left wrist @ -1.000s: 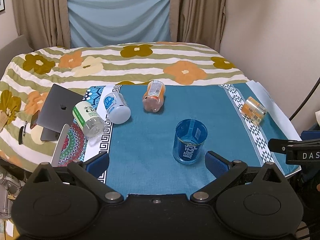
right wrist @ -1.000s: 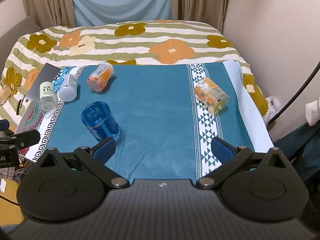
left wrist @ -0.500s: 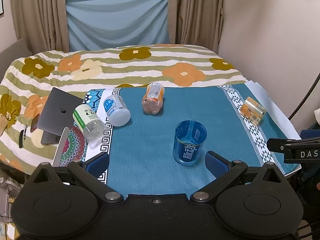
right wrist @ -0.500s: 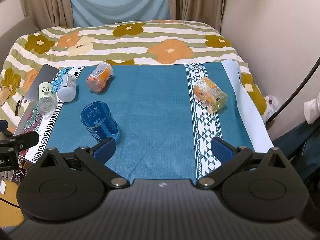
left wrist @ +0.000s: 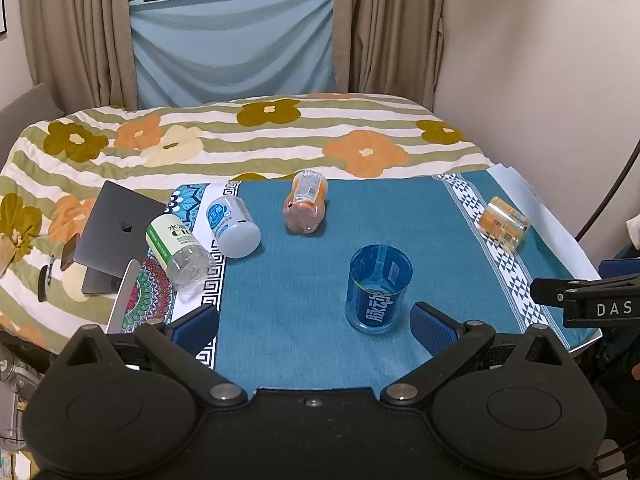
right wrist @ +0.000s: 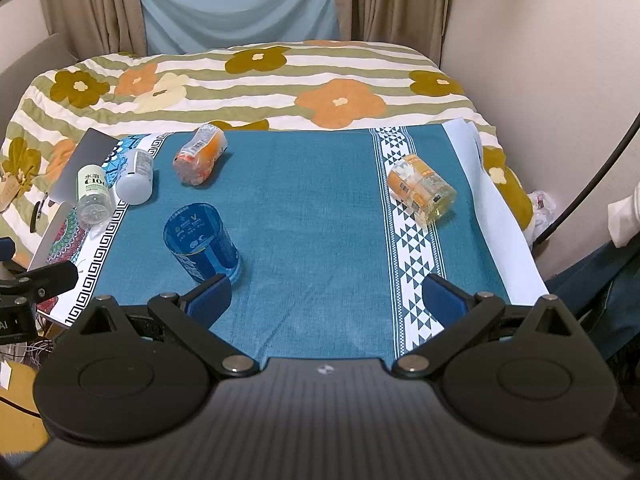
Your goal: Flip cup upright
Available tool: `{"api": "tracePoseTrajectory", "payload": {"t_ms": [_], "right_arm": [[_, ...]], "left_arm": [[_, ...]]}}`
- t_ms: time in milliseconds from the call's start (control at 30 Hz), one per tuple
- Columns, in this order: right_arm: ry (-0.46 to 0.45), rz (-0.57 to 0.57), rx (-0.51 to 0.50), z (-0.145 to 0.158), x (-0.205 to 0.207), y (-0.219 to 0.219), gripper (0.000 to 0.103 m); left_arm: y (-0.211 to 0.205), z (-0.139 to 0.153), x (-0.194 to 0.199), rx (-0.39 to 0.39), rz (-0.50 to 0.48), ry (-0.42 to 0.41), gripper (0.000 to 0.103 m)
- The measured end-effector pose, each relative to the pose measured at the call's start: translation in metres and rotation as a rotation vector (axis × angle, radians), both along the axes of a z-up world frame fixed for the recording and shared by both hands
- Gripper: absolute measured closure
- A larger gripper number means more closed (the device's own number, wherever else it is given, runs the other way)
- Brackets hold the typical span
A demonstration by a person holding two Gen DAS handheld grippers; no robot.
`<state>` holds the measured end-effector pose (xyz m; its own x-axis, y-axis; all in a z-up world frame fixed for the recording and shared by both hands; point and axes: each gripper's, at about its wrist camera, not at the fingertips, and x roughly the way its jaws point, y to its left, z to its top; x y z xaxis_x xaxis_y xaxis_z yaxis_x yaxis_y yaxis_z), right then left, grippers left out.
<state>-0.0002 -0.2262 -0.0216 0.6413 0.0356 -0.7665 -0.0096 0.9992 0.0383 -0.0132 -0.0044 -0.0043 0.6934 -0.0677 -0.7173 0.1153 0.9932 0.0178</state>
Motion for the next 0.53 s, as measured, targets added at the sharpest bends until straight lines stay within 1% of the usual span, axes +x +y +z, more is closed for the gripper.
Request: {"api": "tracePoseTrajectory", "payload": {"t_ms": [100,233,533], "right_arm": [[0.000,-0.001,0.000,0.0000,-0.0001,0.0001,0.000],[0.000,-0.003,0.001,0.0000,-0.0002,0.0003,0.000],[0.000,-0.006,0.001,0.0004,0.0001,-0.0011,0.000]], "left_arm": [[0.0006,0.0001,0.0001,-0.001,0.010,-0.003,0.000],[0.0001,0.0001,-0.0002,0.020,0.017,-0.015,0.000],[0.0005,-0.0006,0.0001,0.018,0.010,-0.021,0.000]]}}
